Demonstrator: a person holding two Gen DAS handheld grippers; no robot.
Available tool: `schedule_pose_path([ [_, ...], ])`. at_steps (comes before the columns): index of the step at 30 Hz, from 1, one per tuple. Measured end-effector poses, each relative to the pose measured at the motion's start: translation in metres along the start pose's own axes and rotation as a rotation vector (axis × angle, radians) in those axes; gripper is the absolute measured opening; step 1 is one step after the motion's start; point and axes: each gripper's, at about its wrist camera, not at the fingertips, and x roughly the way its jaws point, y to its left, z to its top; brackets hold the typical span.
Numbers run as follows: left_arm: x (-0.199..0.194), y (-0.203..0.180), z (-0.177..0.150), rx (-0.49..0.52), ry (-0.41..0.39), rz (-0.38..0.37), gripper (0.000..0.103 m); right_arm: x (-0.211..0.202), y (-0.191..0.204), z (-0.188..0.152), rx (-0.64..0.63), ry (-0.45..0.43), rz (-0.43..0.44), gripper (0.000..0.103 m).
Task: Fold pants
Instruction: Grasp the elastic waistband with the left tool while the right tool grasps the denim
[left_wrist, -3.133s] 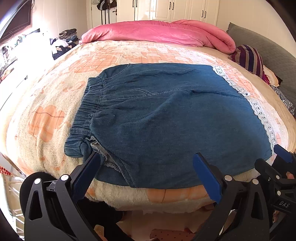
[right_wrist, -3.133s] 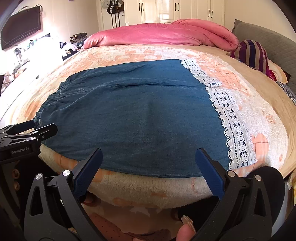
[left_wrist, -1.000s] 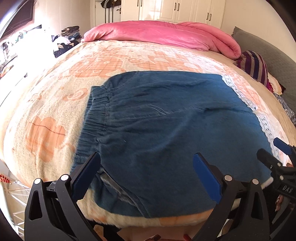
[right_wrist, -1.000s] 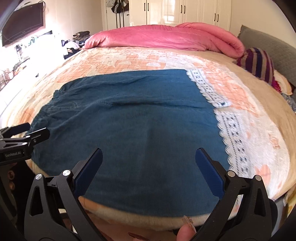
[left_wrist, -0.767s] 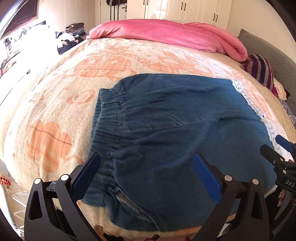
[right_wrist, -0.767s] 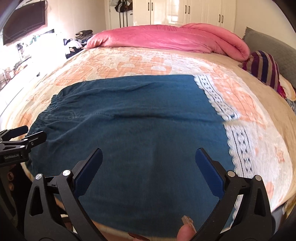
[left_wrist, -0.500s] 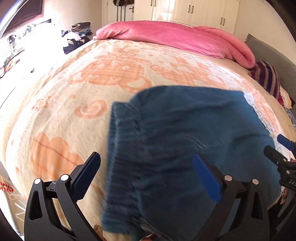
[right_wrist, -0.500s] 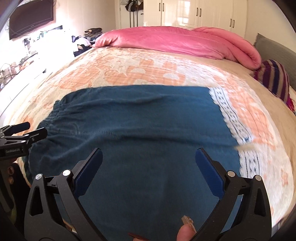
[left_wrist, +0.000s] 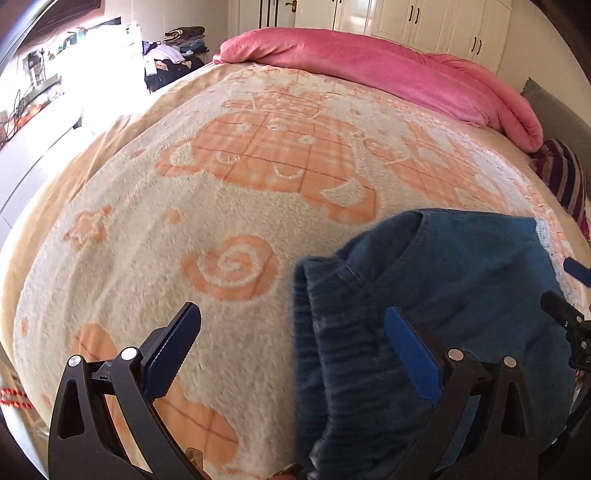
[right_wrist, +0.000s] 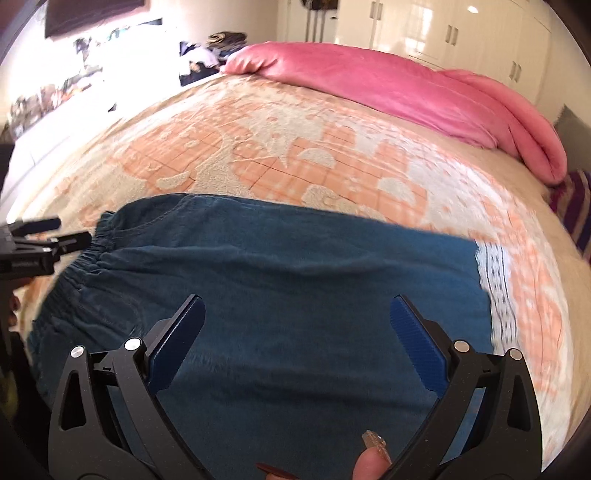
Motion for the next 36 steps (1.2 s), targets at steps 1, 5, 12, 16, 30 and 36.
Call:
schedule_pose_path([
  [1,0.004,0.001,0.003,0.008,0.000,0.003,0.099,0.005,0.001,0.003,-0.011,0.005,0.009,0.095],
  [5,0.020,0.002,0.014,0.051,0.006,0.010,0.099,0.026,0.001,0.021,-0.011,0.039,0.051,0.095],
  [12,0.039,-0.003,0.021,0.082,0.028,-0.072,0.099,0.061,0.002,0.053,-0.097,0.054,0.060,0.095],
  [16,0.046,-0.006,0.022,0.095,0.034,-0.091,0.099,0.086,0.004,0.067,-0.158,0.079,0.063,0.095],
  [30,0.040,-0.012,0.020,0.168,-0.031,-0.221,0.036,0.128,0.030,0.072,-0.365,0.154,0.137,0.095],
  [36,0.018,-0.012,0.018,0.174,-0.110,-0.249,0.036,0.127,0.037,0.069,-0.373,0.151,0.200,0.071],
])
